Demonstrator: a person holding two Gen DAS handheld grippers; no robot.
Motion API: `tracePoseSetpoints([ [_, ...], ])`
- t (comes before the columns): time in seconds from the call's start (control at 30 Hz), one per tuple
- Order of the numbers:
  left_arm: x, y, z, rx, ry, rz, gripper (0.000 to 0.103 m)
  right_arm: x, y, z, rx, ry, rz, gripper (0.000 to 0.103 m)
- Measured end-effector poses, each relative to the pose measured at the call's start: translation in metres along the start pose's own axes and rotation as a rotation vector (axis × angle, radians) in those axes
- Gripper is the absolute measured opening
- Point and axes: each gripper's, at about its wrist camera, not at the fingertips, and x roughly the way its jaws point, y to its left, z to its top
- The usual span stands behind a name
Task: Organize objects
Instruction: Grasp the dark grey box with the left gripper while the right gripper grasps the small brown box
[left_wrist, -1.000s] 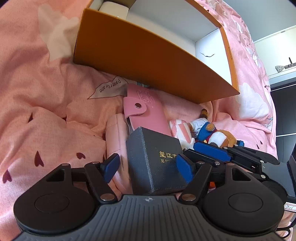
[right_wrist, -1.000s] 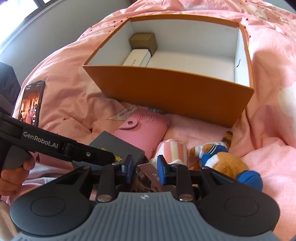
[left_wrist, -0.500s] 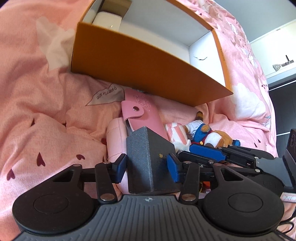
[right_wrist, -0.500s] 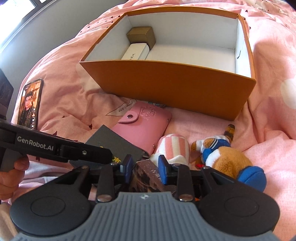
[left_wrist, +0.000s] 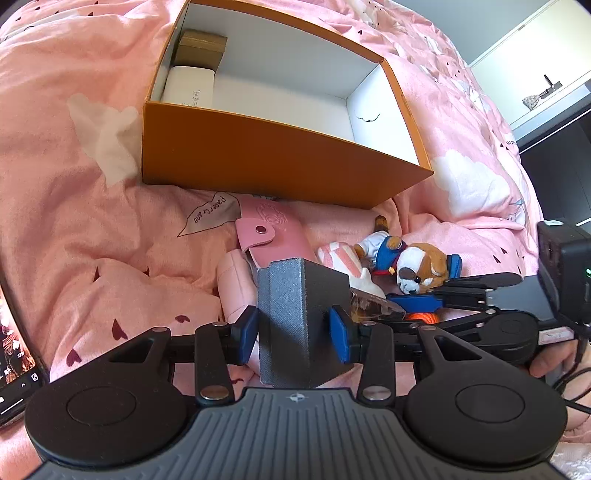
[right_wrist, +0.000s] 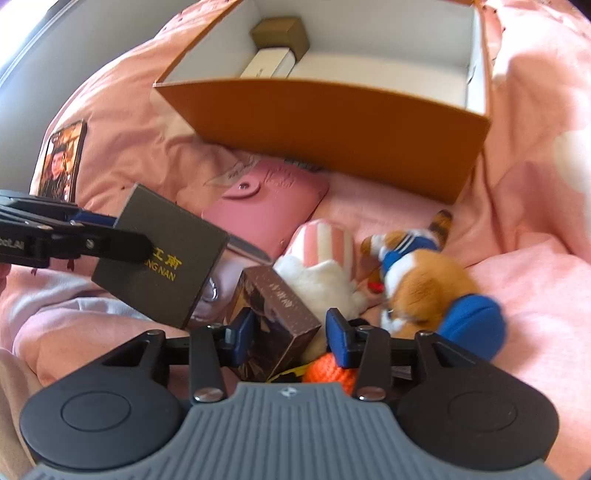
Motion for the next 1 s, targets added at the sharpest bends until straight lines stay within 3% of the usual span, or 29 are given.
tracePoseSetpoints([
  [0.1, 0.0, 0.001, -0.003, 0.004, 0.01, 0.002, 0.047, 0.006, -0.002, -0.001, 0.016, 0.011, 0.009, 0.048],
  [0.3, 0.001, 0.005, -0.007, -0.002, 0.028, 0.013, 0.048, -0.008, 0.011, -0.001, 0.014, -0.027, 0.058, 0.032],
  [0.57, 0.004, 0.008, -0.014, -0.005, 0.044, 0.021, 0.047, 0.005, 0.001, -0.011, 0.111, -0.026, 0.114, 0.034],
  [0.7, 0.004, 0.005, -0.014, 0.01, 0.033, 0.031, 0.047, 0.015, -0.007, -0.018, 0.179, -0.014, 0.165, 0.041],
  [0.77, 0.003, 0.003, -0.014, 0.013, 0.022, 0.031, 0.047, 0.015, -0.007, -0.019, 0.189, -0.028, 0.154, 0.034],
  [1.0, -0.01, 0.0, -0.013, 0.024, -0.046, -0.001, 0.047, -0.01, 0.007, -0.019, 0.105, -0.103, 0.09, 0.027],
])
